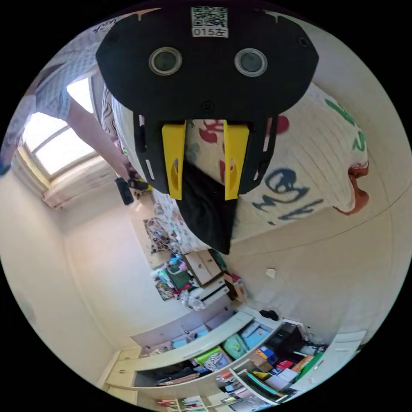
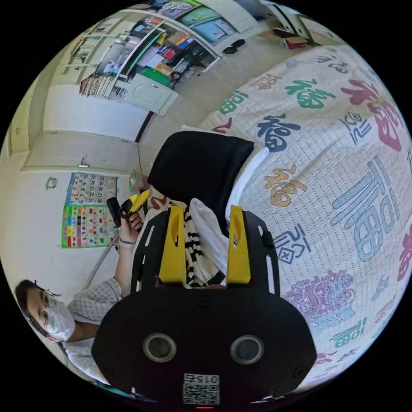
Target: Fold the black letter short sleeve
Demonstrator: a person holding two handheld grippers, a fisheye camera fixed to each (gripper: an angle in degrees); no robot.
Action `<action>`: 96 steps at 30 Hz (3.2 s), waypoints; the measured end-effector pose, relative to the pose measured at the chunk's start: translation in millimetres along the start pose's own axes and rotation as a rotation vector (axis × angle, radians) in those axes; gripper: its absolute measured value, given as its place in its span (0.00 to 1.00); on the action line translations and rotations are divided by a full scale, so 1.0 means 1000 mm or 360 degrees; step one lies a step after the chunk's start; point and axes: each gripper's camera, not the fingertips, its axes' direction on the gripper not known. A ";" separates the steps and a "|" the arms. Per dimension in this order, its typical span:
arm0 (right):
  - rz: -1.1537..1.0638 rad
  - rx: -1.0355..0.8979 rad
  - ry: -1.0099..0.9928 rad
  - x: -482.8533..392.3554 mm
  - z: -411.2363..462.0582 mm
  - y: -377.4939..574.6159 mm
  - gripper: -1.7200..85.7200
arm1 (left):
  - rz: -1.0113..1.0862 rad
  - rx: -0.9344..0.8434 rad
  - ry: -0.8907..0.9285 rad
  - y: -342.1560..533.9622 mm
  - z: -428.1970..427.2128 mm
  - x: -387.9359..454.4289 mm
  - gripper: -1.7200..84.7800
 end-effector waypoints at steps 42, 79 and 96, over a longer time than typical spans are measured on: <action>-0.0197 0.0122 -0.0394 -0.088 -0.102 0.088 0.09 | -0.0005 -0.0296 0.0666 0.007 -0.008 0.131 0.09; -0.0241 0.0504 -0.0451 -0.209 -0.181 0.315 0.04 | 0.0348 -0.0195 0.0472 0.207 0.071 0.246 0.09; -0.0748 0.1060 -0.0453 -0.396 -0.390 0.543 0.02 | 0.0897 -0.0279 0.0346 0.385 0.185 0.387 0.19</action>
